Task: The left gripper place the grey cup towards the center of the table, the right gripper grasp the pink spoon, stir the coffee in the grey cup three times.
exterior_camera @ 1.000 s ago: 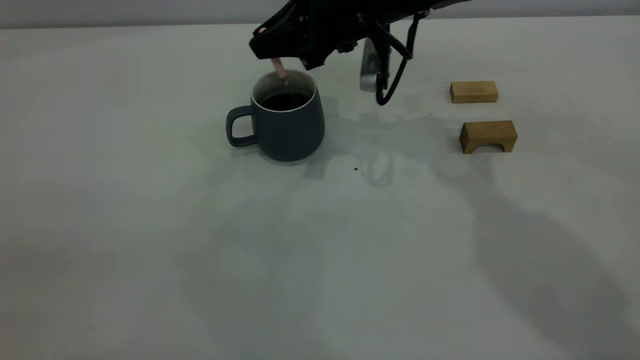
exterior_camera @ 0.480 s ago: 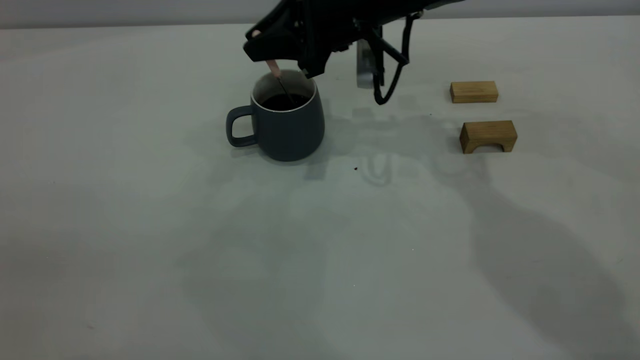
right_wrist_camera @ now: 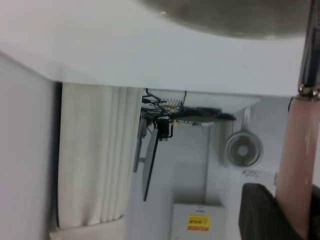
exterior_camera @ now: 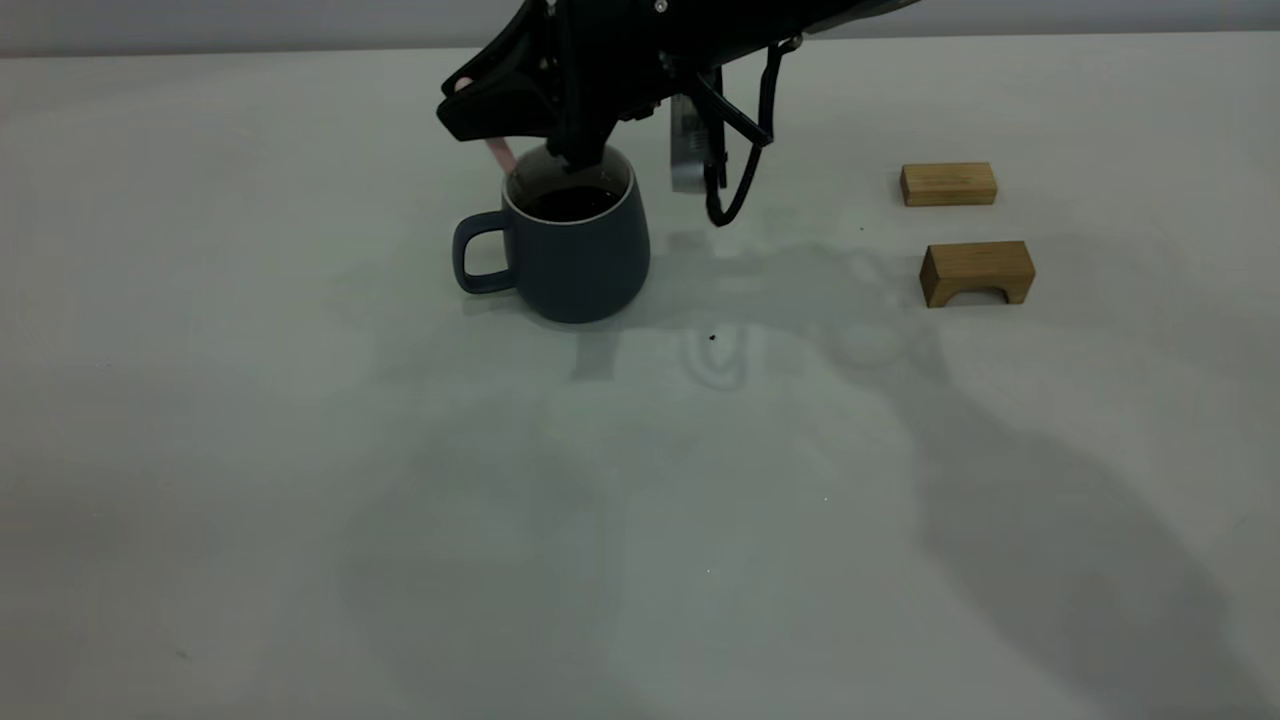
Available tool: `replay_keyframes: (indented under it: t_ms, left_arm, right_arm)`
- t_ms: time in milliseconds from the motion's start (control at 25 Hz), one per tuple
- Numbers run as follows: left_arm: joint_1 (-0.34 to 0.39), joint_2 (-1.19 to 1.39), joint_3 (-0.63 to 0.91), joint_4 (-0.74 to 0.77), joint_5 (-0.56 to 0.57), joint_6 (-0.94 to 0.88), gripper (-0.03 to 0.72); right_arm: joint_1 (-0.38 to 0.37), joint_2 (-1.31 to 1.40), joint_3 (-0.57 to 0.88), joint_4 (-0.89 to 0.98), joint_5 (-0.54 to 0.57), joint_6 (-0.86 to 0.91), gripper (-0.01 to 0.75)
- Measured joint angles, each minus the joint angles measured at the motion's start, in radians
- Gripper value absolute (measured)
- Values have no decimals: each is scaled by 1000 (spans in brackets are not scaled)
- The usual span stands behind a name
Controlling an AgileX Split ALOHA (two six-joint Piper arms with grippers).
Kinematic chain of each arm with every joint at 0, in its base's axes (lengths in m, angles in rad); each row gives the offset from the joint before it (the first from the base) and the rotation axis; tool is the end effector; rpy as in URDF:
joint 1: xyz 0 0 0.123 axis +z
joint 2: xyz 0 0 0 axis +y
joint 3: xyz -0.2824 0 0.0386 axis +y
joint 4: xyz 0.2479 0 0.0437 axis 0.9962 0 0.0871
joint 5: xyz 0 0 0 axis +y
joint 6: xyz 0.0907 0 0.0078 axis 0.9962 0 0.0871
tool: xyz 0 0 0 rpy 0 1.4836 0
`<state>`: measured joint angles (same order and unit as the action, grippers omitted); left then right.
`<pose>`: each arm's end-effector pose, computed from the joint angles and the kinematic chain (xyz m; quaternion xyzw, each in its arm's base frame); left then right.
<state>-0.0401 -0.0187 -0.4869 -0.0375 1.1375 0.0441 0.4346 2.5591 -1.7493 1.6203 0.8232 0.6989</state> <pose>-0.0097 -0.0027 0.2674 0.0382 0.8703 -0.0177 0.4908 0.4329 0.2745 0.0583 -0.5724 -0.6193 -0.4580 0.2812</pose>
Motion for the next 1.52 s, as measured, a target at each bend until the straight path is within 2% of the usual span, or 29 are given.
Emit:
replay_keyframes:
  t_ms: [160, 280, 440, 760, 840, 920, 1120, 1200, 1280, 1360, 1520]
  left_arm:
    - [0, 0, 0, 0, 0, 0, 276]
    - [0, 0, 0, 0, 0, 0, 276]
    - [0, 0, 0, 0, 0, 0, 276]
    - [0, 0, 0, 0, 0, 0, 276]
    - [0, 0, 0, 0, 0, 0, 276]
    - [0, 0, 0, 0, 0, 0, 276]
    - [0, 0, 0, 0, 0, 0, 276]
    - [0, 0, 0, 0, 0, 0, 276]
    - [0, 0, 0, 0, 0, 0, 276]
    - [0, 0, 0, 0, 0, 0, 276]
    - [0, 0, 0, 0, 0, 0, 276]
  right_arm:
    - [-40, 0, 0, -64, 8, -72, 143]
    - [-65, 0, 0, -124, 56, -83, 143]
    - [-60, 0, 0, -134, 122, -83, 143]
    - [-45, 0, 0, -120, 113, -84, 156]
    - [-45, 0, 0, -123, 111, -92, 199]
    - [-45, 0, 0, -131, 111, -121, 292]
    - [-45, -23, 0, -272, 108, -240, 609]
    - [-45, -71, 0, -387, 108, -275, 689]
    - [-45, -155, 0, -526, 117, -292, 718]
    - [-45, -248, 0, -657, 140, -298, 713]
    - [-45, -437, 0, -930, 267, -302, 634]
